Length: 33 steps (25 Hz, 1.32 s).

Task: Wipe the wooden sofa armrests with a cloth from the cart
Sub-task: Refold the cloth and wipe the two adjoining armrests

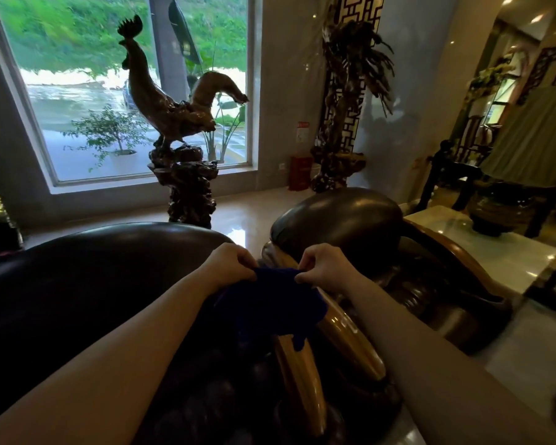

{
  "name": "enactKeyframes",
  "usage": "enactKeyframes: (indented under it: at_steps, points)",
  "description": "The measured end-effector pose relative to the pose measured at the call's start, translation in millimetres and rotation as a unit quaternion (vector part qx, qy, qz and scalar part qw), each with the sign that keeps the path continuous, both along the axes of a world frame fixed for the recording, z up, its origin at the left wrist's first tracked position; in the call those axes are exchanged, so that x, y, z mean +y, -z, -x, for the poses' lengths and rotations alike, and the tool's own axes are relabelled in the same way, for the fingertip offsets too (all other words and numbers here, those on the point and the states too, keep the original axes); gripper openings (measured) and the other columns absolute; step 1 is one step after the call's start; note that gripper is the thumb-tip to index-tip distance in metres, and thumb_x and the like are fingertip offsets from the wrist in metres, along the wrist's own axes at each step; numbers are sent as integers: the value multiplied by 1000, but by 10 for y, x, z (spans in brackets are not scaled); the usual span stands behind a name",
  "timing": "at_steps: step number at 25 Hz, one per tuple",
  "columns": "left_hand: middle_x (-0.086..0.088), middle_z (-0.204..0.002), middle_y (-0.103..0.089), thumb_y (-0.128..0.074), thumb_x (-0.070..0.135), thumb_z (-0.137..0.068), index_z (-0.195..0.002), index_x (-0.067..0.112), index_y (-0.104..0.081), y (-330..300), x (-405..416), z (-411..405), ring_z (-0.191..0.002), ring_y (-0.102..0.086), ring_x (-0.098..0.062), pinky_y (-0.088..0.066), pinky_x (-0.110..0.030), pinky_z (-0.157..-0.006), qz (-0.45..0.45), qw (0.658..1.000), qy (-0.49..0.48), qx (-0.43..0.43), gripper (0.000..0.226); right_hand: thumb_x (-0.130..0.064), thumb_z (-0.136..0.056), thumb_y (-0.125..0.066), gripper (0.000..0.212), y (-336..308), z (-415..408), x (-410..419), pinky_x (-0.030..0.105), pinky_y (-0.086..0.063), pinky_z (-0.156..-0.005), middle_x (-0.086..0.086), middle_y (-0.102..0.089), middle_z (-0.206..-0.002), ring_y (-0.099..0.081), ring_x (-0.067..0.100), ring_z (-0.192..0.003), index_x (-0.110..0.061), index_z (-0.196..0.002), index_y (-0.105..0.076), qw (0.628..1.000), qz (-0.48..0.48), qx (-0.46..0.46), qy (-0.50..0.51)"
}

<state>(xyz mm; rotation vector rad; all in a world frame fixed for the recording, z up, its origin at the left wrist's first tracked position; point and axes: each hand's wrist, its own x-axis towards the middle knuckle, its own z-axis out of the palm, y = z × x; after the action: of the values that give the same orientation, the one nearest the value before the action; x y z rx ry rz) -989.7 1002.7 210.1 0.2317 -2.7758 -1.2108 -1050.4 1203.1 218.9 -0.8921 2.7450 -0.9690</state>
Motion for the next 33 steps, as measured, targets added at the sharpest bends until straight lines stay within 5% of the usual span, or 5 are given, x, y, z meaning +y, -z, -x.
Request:
enactKeyframes:
  at_steps: [6,11,15,25,33]
  points:
    - [10,-71,-63,-73,4,-67,-71,19,-70,401,609,673,-70,-58,-2,-42,-12,-62,-7,997,-68,-29,16,-9,-70,-75,11,455,987,466,14,-46,-52,-6,-58,-65,-57,4,-59,-10,-73,-65,999,-11,-3,-53]
    - [0,-84,-64,-72,7,-72,-88,13,-69,845,1088,1108,-83,-61,-14,-48,-27,-77,-20,986,-155,-60,18,-11,-71,-74,27,863,1677,744,14,-42,-51,-8,-56,-67,-58,7,-62,-26,-61,-54,993,-18,-27,-115]
    - [3,-88,-62,-68,8,-76,-89,17,-65,1190,1255,1359,-83,-59,-9,-45,-19,-69,-44,979,-178,-87,16,-17,-75,-71,27,1249,2046,805,17,-44,-58,-9,-57,-75,-58,8,-70,-32,-64,-52,987,-42,-51,-144]
    - [3,-91,-64,-65,7,-78,-88,20,-64,2166,888,1861,-86,-61,-8,-50,-18,-68,-105,961,-223,-124,16,-15,-79,-67,14,2222,2616,333,16,-42,-56,-6,-57,-83,-58,5,-74,-24,-84,-57,978,-78,-130,-146]
    - [12,-84,-59,-64,7,-79,-78,31,-58,3287,374,2464,-81,-57,-1,-45,-13,-62,-95,951,-257,-140,25,-16,-75,-70,29,3437,3187,-265,14,-38,-51,-9,-55,-77,-56,3,-69,-35,-70,-49,979,-93,-142,-109]
